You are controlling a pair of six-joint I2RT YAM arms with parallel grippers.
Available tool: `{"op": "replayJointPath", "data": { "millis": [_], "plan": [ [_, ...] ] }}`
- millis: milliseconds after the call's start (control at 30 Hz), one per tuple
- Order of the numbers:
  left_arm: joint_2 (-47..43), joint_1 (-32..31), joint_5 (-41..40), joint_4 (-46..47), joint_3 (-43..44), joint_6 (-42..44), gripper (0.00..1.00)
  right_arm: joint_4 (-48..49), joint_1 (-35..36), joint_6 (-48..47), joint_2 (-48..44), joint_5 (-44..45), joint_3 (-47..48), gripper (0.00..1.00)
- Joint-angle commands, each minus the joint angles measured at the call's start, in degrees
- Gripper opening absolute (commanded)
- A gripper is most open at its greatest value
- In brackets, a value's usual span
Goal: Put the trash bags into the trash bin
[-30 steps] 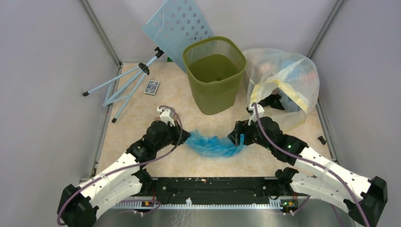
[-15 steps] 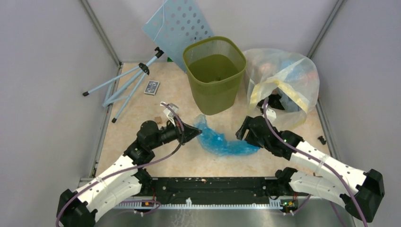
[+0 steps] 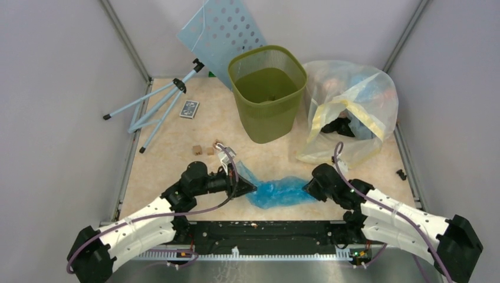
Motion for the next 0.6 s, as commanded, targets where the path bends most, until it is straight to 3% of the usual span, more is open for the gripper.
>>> {"op": "replayJointPath", "data": {
  "millis": [0,67,167,367,467,567],
  "plan": [
    [-2.5,-0.7,-2.7,-4.7,1.6,1.2,0.10,2.8,-0.2,-5.7,-2.0,3.9,5.1,0.09],
    [-3.8,-0.7,-2.9,-7.5,3.1,1.2,0.26,2.0,-0.2,-8.8,-2.4,5.1,6.5,0.00],
    [-5.6,-0.7,-5.9,-14.7,7.4,1.0,0.52,1.5,-0.2,-12.7,-3.3,6.8,7.5,0.00],
    [-7.1,-0.7,-26.5,-37.5,19.8,-3.1,0.93,1.8,-0.2,-21.8,-6.0,11.5,9.4,0.00],
    [-6.6,-0.6,-33.9,-44.1,21.8,-6.4,0.99,1.9,-0.2,-26.0,-6.3,11.5,10.8,0.00],
    [-5.7,-0.6,-33.1,-46.2,20.9,-8.2,0.99,0.9,-0.2,-26.0,-6.1,10.6,10.4,0.00]
  ]
}}
